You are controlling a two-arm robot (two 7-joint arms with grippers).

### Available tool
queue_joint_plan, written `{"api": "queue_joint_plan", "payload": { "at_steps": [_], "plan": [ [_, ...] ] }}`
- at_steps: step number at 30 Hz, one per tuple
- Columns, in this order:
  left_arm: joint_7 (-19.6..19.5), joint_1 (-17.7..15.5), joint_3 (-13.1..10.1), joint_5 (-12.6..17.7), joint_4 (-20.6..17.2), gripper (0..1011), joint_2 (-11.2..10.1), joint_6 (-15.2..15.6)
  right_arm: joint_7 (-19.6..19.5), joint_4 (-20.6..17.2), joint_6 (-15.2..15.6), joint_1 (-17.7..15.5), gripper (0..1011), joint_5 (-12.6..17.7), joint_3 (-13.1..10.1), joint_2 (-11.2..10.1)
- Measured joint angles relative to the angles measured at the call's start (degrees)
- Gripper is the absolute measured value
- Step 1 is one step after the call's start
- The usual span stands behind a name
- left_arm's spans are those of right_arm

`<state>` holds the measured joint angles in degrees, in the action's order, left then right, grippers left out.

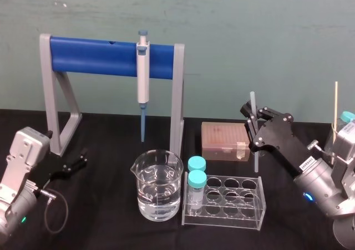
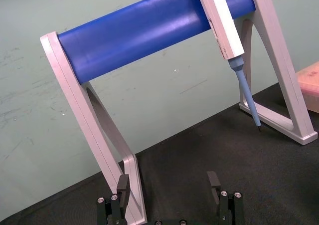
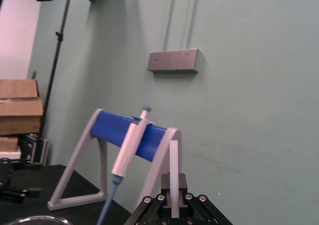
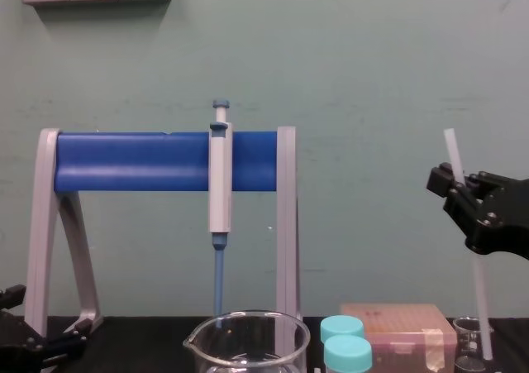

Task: Pick up the stirring rod with one hand, then place it down.

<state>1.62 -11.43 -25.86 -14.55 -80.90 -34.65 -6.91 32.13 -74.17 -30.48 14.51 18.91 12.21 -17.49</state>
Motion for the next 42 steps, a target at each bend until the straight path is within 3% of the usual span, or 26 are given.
{"api": "queue_joint_plan", "payload": {
  "at_steps": [25,42],
  "plan": [
    [0.0,0.0,0.0,0.0,0.0,1001,0.0,0.0,0.81,-2.11,1.47,-0.82,66,0.24,2.9,-0.49],
    [0.0,0.0,0.0,0.0,0.0,1000,0.0,0.0,-1.18,-3.07,2.75,-1.81,66,-0.69,3.12,-0.54]
  ]
}}
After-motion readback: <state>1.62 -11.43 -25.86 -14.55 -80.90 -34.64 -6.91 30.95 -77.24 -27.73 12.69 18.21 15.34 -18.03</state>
